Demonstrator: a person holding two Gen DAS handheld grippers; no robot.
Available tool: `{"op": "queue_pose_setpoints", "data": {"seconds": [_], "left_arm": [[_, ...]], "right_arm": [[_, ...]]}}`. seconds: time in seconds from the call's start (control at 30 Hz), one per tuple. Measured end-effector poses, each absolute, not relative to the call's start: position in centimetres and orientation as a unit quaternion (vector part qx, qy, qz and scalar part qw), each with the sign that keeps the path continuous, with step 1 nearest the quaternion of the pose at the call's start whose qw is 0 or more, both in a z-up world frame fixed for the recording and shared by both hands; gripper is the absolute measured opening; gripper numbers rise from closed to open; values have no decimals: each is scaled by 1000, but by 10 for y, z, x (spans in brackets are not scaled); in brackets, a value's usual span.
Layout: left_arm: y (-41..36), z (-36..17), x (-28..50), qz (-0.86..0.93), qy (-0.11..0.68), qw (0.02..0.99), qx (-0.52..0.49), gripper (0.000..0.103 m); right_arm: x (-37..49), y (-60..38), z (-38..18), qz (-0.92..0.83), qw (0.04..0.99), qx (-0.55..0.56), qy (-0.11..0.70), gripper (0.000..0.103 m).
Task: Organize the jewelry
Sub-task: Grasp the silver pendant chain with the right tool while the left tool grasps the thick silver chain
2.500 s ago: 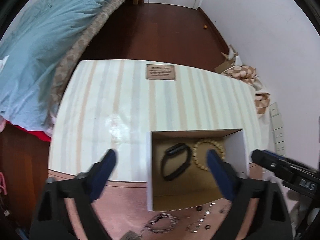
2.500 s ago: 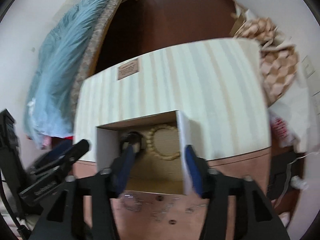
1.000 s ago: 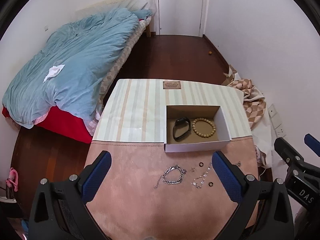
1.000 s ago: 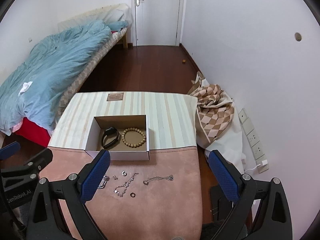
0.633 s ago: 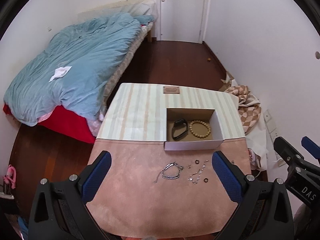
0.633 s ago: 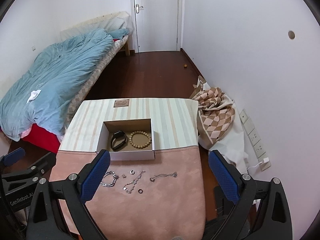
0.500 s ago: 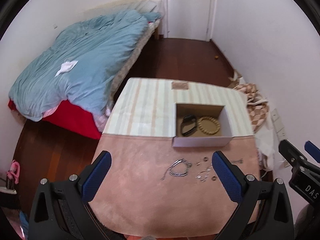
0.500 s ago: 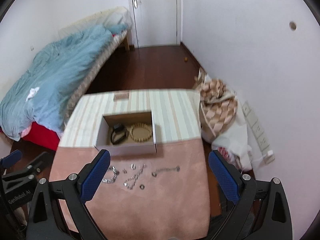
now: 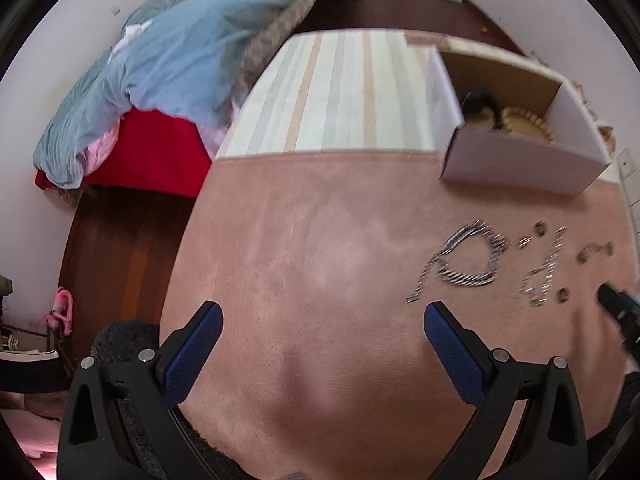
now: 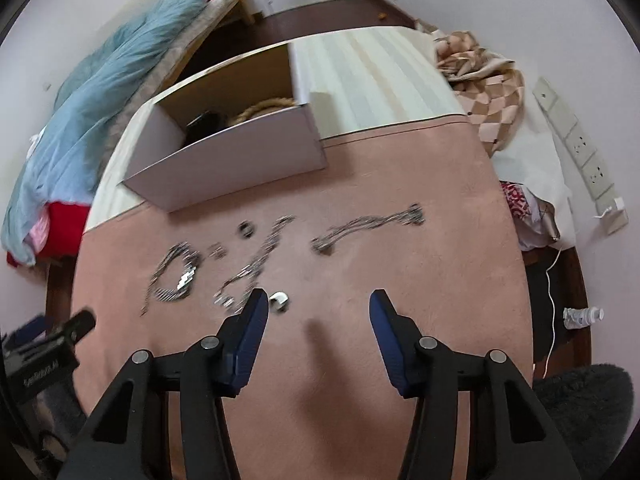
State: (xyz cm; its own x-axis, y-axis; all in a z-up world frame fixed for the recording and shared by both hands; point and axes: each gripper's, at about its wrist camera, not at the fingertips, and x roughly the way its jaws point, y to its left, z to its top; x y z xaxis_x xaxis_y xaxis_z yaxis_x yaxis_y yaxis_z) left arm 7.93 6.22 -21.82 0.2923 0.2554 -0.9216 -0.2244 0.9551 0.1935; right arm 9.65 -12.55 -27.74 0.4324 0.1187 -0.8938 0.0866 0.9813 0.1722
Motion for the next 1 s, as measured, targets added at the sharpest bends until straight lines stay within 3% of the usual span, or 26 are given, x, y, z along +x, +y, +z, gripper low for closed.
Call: {"op": "queue_pose_setpoints", "data": {"seconds": [0.4, 0.47, 0.53, 1.0], "left_arm": [[61, -243, 105, 159, 591, 791, 24, 103], [62, -243, 107, 159, 591, 790, 25, 103], [62, -245, 109, 157, 592, 790, 26, 103], [14, -243, 125, 27, 579, 815, 26, 99]], "right_arm": [[135, -113, -299, 1, 858, 66, 509, 53], [138, -107, -301, -10, 861, 44, 506, 40], [139, -105, -302, -17, 863, 31, 503, 13], [117, -144, -278, -29, 867, 76, 492, 13]]}}
